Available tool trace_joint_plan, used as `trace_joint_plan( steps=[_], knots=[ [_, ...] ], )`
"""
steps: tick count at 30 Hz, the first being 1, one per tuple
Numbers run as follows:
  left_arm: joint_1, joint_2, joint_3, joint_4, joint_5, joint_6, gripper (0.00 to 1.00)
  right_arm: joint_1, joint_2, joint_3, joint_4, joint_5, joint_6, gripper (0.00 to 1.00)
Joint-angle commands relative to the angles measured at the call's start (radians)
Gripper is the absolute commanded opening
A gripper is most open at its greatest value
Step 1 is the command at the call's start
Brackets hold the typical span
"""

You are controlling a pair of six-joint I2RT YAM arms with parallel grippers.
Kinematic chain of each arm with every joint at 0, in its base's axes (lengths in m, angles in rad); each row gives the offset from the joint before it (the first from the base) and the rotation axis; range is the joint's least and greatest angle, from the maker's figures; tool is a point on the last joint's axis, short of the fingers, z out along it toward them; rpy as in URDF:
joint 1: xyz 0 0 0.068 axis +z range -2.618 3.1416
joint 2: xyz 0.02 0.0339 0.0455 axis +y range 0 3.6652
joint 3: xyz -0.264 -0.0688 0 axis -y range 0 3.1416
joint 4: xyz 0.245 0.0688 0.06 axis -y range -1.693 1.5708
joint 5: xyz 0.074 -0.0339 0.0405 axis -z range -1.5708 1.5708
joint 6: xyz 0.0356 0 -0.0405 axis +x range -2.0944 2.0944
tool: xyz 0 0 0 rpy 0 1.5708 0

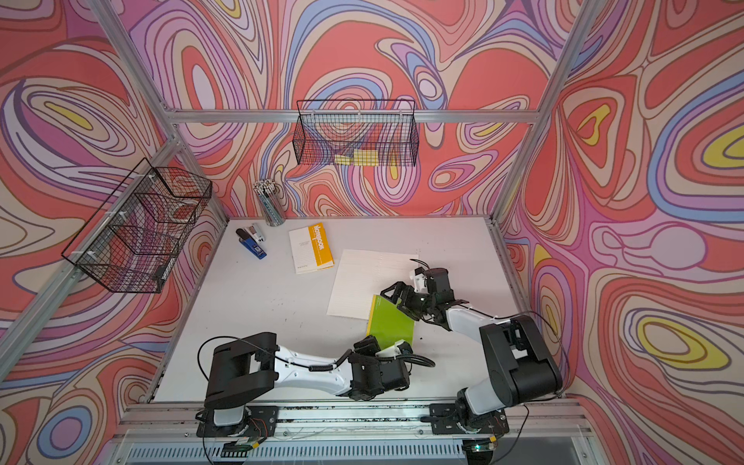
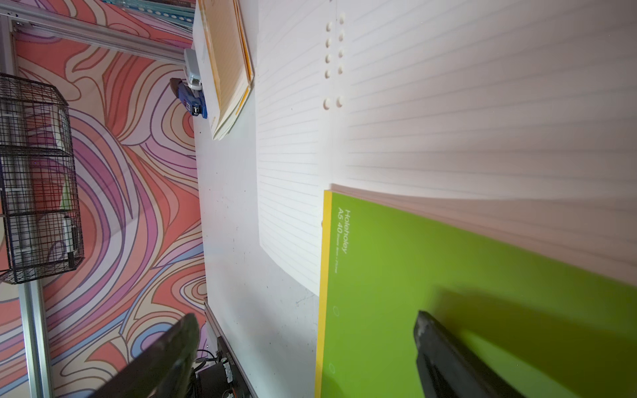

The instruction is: Close the notebook

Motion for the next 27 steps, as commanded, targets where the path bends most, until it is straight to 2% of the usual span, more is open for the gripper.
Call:
trace_joint_plan(
  steps=[1, 5, 16, 23, 27],
  knots=[
    [0.002, 0.014, -0.022, -0.053, -0.014, -0.035, 0.76, 0.001, -0.061, 0.013, -0.069, 0.012, -0.017, 0.98],
    [0.005, 0.023, -0.025, -0.053, -0.036, -0.049, 0.77, 0.002, -0.099, -0.01, -0.13, 0.01, -0.03, 0.98],
    [0.035, 0.044, 0.014, -0.113, -0.088, -0.111, 0.78, 0.052, -0.073, -0.094, -0.11, 0.033, 0.004, 0.98],
    [0.037, 0.009, 0.003, -0.102, -0.058, -0.079, 0.79, 0.055, 0.037, -0.126, -0.032, 0.055, 0.006, 0.98],
    [0.037, -0.038, -0.022, -0.098, 0.034, -0.06, 0.81, 0.055, 0.071, -0.126, -0.034, 0.074, 0.0, 0.98]
  ],
)
